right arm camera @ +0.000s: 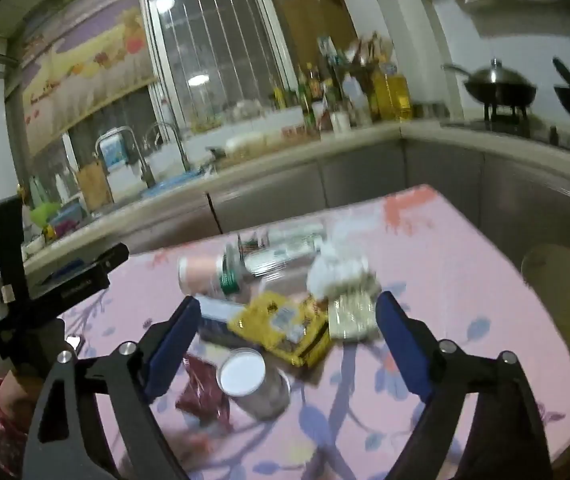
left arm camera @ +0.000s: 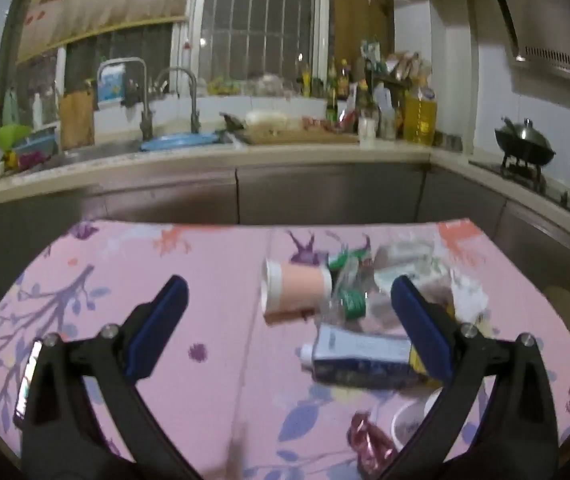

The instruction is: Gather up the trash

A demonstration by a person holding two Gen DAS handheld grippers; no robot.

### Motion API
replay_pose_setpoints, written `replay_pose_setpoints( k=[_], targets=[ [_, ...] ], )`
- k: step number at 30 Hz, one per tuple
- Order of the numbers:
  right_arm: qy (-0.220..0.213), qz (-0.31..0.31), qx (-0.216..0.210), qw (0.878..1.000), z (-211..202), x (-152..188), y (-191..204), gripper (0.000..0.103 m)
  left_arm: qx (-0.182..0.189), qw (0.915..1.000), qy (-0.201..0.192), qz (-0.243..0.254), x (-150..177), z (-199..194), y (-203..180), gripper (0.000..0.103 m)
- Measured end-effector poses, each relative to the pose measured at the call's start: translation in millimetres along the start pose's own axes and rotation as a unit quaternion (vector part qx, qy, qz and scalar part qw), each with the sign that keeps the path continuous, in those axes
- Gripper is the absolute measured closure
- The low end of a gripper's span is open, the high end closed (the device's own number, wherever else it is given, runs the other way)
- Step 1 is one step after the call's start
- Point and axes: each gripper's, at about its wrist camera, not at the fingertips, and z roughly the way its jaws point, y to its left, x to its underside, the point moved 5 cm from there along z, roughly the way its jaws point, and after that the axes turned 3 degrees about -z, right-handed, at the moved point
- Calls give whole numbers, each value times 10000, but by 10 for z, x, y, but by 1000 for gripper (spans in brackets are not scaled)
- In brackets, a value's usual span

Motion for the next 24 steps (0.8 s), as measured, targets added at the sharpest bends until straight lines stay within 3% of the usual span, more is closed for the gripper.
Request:
replay_pose_setpoints(
  k=[4,16,24],
  targets=[
    [-108,-35,18,9999,2,-29,36,25,13,10000,-76,-15,-68,-16,4,5],
    [224,-85,94,9997,97,208,138,32,-29,9999,152,-7,-64,22,28,5],
    [450,-157,127,9988,166,317,135,40,-30,9990,454,33,184,163,119,5]
  ],
)
